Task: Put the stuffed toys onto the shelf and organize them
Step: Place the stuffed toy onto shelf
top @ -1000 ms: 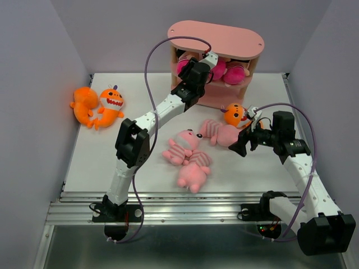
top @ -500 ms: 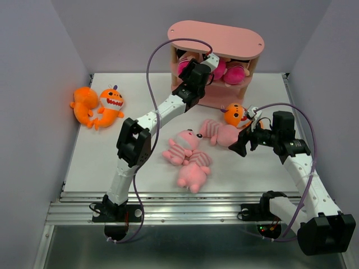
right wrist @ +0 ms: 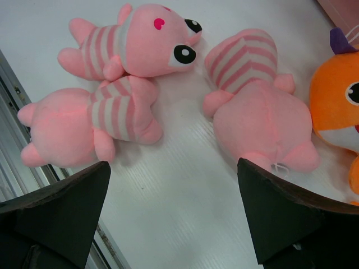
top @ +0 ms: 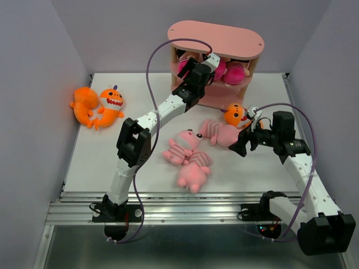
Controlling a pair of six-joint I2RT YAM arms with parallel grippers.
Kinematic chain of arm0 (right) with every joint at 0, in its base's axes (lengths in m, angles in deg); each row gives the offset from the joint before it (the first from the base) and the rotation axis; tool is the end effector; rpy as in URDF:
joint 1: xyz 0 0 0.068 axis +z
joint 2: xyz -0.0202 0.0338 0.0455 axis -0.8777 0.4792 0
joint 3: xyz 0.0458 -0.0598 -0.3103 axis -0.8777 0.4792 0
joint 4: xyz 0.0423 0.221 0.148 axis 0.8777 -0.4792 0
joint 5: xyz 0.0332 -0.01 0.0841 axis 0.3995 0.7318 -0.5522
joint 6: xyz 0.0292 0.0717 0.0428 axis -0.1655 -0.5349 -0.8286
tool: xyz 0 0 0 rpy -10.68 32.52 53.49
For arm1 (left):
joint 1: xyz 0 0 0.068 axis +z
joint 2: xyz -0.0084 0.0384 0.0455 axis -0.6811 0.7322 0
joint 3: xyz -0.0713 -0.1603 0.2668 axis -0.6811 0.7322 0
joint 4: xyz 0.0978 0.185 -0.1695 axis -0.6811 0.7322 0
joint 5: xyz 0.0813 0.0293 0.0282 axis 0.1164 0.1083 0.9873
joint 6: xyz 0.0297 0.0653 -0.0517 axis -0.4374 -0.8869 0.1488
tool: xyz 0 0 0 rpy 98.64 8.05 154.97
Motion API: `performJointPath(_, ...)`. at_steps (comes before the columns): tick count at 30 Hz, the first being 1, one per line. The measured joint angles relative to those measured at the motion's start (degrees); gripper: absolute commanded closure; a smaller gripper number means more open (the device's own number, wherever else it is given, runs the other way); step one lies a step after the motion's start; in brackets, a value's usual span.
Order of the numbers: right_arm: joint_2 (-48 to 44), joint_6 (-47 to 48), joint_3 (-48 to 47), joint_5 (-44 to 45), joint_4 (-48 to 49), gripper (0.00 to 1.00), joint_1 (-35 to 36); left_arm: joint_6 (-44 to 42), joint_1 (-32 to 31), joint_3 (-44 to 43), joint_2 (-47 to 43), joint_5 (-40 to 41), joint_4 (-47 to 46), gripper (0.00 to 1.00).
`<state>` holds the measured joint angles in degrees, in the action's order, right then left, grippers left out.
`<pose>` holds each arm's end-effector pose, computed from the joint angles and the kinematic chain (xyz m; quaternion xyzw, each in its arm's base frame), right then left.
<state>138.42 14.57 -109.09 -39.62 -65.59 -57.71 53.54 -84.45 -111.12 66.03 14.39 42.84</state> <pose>0.1930 0.0689 0.3100 -0.3447 0.7727 0.2865 0.4495 0.4754 -0.3609 0.3730 0.2253 0.7060 0.1321 0.6583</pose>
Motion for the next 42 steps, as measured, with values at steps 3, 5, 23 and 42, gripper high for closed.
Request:
performJointPath(3, 0.00, 0.00, 0.00, 0.00, 0.00, 0.00, -0.02, 0.76, 0.00, -0.09, 0.00, -0.24, 0.55, 0.15)
performJointPath(5, 0.00, 0.00, 0.00, 0.00, 0.02, 0.00, 0.00, 1.20, 0.00, -0.17, 0.00, -0.26, 1.01, 0.15)
performJointPath(23, 0.00, 0.20, 0.00, 0.15, 0.02, 0.00, -0.02, 4.76, -0.11, -0.28, -3.82, -0.76, 4.63, 0.14)
performJointPath(42, 0.04, 0.76, 0.02, 0.15, 0.00, 0.00, 0.00, 10.05, -1.99, 3.08, -13.53, -7.58, 7.39, 0.10)
